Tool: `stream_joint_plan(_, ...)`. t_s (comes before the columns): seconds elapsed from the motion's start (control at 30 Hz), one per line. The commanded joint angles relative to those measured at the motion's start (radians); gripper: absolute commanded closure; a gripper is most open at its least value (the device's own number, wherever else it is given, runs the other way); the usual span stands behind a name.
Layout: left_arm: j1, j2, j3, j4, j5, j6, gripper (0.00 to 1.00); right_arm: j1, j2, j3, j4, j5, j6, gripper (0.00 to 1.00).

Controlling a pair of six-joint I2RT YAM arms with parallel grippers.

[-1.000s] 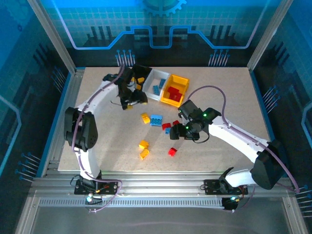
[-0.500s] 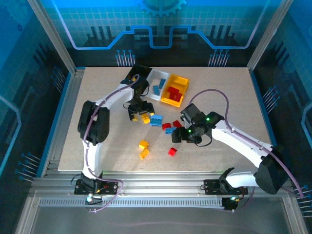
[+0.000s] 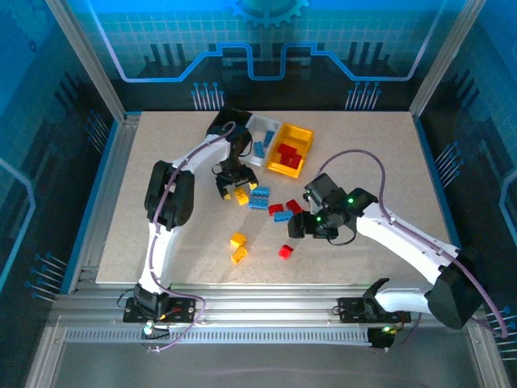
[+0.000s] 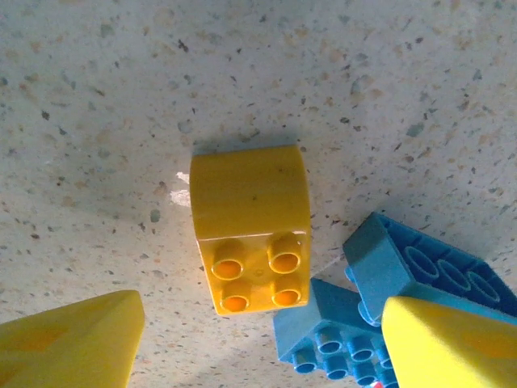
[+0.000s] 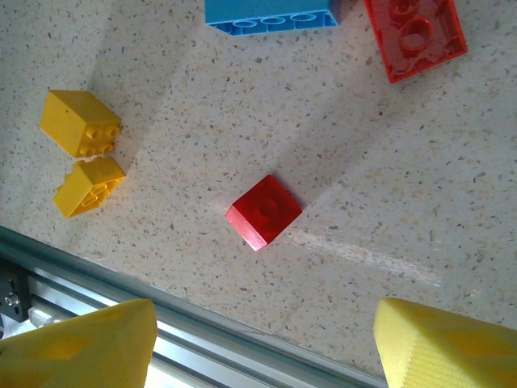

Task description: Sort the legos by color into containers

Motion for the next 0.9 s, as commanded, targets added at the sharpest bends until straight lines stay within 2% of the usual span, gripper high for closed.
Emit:
stream_joint_plan(0.0, 0.006, 0.047, -0.009, -0.011, -0.004, -0.072, 0.24, -0.02, -0.029, -0.018, -0.018, -0.005, -0.018, 0.27)
stream_joint_plan(0.23, 0.01, 0.048, -0.051, 0.025, 0.023, -0.106, 0.34, -0.031, -0.036, -0.033, -0.016, -0.011, -0.02, 0.27)
stream_joint_plan(0.33, 0.018, 0.021, -0.116, 0.062, 0.036, -0.146, 0.33, -0.032, -0.04, -0.037, -0.013, -0.01, -0.013, 0.27)
stream_joint_plan(0.53, 0.039, -0.064, -0.26, 0.252, 0.103, -0.212, 0.29, -0.032, -0.054, -0.049, -0.01, -0.006, 0.006, 0.27)
stream_joint_plan(0.87, 0.063, -0.111, -0.295, 0.352, 0.154, -0.218, 0.25, -0.024, -0.045, -0.048, 0.002, -0.008, 0.031, 0.27)
